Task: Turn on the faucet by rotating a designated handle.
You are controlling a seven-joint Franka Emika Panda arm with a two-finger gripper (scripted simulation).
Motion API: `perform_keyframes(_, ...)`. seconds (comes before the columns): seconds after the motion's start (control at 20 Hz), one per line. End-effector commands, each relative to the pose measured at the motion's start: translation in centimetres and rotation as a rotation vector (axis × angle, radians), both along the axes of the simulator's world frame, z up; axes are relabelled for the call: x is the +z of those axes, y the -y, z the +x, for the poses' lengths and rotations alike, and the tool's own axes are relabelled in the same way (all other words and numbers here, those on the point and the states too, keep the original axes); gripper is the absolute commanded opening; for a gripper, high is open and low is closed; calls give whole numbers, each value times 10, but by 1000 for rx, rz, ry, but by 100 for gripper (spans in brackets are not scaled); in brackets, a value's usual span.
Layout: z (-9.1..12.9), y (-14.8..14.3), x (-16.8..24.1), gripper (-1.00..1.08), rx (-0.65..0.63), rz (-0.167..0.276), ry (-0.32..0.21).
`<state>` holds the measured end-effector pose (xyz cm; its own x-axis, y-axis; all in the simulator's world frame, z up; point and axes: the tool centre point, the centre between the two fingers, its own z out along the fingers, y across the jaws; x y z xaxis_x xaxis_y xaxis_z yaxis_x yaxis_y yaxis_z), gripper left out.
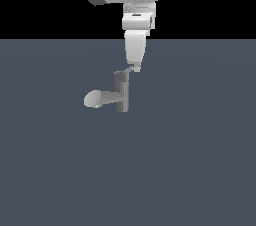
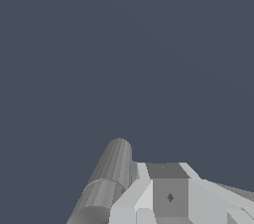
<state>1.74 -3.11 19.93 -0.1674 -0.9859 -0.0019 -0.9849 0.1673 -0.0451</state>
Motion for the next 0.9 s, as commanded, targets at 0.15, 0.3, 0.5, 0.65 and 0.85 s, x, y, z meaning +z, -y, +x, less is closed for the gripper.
perform_keyframes(0.15, -28, -24, -17, -100, 11, 5, -42)
perform_keyframes(0.3, -19, -13, -1, -100, -6, 0, -6)
perform_keyframes(0.5, -21, -40, -6, -100, -1, 1, -18)
perform_keyframes(0.65, -23, -60, -10, -100, 3, 3, -27)
perform_keyframes(0.85, -25, -86, -15, -100, 8, 5, -39)
